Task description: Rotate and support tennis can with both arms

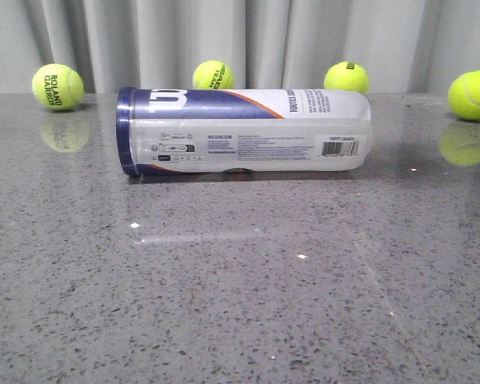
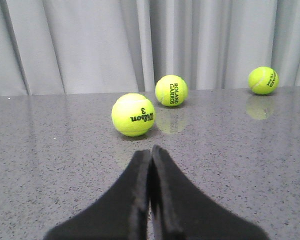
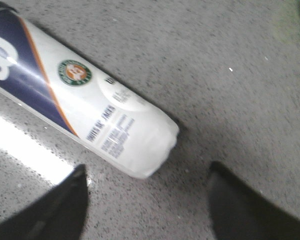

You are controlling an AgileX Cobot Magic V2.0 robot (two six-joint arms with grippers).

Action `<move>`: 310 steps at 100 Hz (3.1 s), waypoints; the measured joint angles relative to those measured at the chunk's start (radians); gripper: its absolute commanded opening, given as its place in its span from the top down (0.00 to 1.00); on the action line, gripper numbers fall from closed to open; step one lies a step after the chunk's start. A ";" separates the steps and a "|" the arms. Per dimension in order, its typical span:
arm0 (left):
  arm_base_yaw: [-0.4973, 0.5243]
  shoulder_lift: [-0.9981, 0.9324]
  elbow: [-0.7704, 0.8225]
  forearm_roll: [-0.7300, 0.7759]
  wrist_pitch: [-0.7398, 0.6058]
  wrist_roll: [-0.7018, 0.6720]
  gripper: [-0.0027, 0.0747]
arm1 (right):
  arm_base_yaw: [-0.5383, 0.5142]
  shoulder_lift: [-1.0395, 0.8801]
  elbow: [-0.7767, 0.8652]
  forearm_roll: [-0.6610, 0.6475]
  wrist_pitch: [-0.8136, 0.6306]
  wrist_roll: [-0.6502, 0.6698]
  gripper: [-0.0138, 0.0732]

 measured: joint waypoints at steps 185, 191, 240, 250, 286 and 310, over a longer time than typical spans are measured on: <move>0.000 0.000 -0.002 0.000 -0.095 0.000 0.99 | -0.104 -1.420 1.199 -0.006 -0.496 0.109 0.92; 0.000 0.000 -0.007 0.000 -0.088 0.000 0.99 | -0.104 -1.421 1.209 -0.006 -0.500 0.109 0.92; 0.000 0.228 -0.358 -0.037 0.160 0.000 0.99 | -0.106 -1.423 1.233 -0.006 -0.509 0.111 0.92; 0.000 0.336 -0.442 -0.068 0.226 0.000 0.99 | -0.106 -1.423 1.233 -0.006 -0.509 0.111 0.92; 0.000 0.663 -0.626 -0.177 0.316 0.000 0.46 | -0.106 -1.423 1.233 -0.006 -0.509 0.111 0.92; -0.044 0.836 -0.686 -0.343 0.383 0.000 0.28 | -0.106 -1.423 1.233 -0.006 -0.509 0.111 0.92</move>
